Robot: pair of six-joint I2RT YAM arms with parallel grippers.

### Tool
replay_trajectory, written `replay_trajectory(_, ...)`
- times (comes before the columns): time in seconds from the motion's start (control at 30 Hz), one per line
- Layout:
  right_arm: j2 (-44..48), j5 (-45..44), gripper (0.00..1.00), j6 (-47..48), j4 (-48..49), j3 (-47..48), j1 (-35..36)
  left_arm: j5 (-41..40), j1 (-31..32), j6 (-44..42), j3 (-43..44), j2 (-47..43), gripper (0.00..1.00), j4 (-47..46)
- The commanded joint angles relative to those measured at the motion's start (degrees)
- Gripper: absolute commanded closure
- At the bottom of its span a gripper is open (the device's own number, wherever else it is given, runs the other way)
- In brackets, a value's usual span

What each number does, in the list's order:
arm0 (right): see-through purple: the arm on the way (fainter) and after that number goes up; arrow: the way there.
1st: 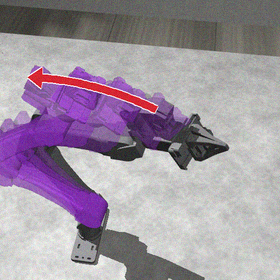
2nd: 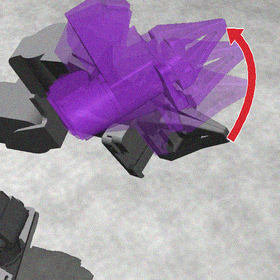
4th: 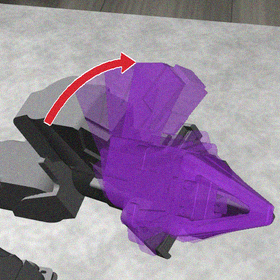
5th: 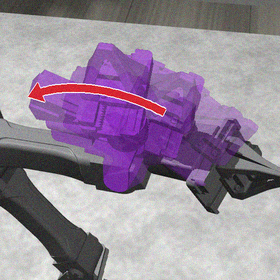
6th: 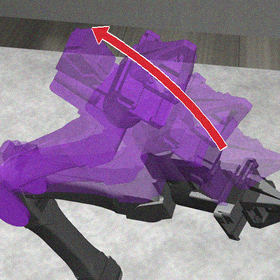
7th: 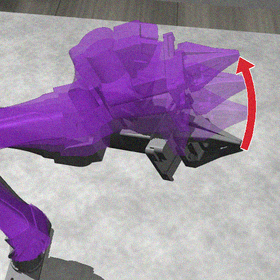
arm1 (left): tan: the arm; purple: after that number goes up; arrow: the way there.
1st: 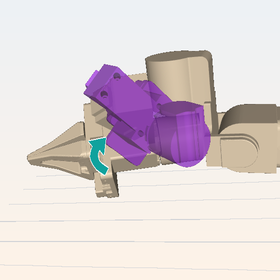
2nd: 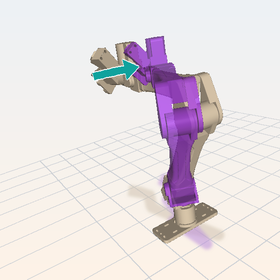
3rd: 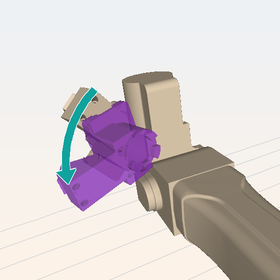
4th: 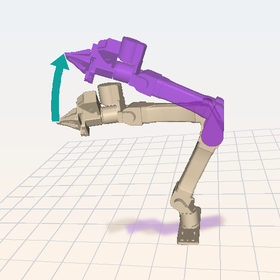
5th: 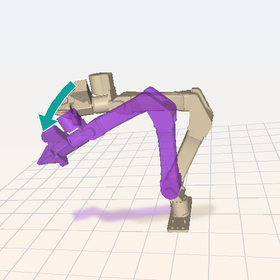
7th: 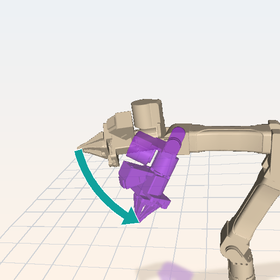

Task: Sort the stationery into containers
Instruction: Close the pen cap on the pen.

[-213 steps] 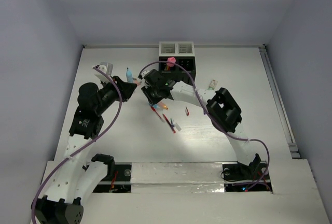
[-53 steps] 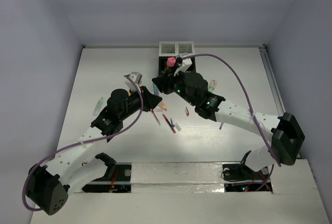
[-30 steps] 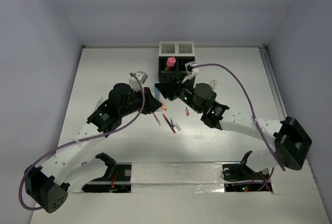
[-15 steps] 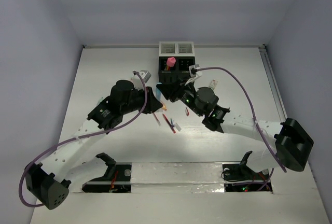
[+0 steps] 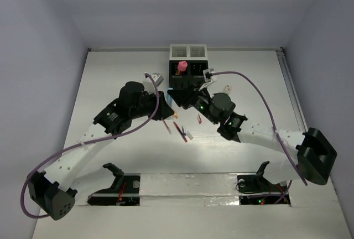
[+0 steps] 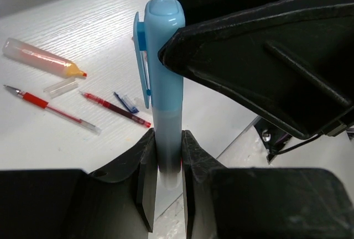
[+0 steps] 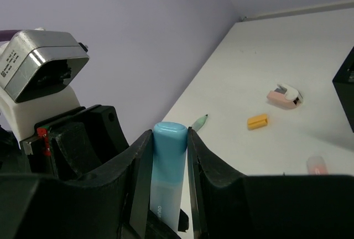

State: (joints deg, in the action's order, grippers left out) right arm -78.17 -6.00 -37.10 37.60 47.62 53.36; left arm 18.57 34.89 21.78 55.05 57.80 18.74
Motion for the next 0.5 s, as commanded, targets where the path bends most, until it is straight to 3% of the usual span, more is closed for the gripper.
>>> replay_trajectory(0.0,1.7,13.2,1.00,2.0,-20.2,-0.7,6.1,-6.0,-2.4,1.2,2.6,-2.6,1.00,-26.8)
replay_trajectory(0.3,4.7,12.8,0.99,5.3,-25.4,5.7,0.7,1.8,-2.4,4.4,-9.4,-7.4,1.00,-32.4)
replay_trajectory(0.37,6.6,14.2,0.81,5.4,-26.1,6.8,-0.9,3.8,-2.4,5.3,-11.4,-7.6,1.00,-34.0)
replay_trajectory(0.4,7.6,17.0,0.63,5.4,-25.5,6.6,-3.2,5.4,-2.4,5.8,-12.4,-7.6,1.00,-35.0)
replay_trajectory(0.47,9.9,21.4,0.51,4.7,-25.0,6.5,-6.9,6.7,-2.4,6.3,-13.4,-7.6,1.00,-36.0)
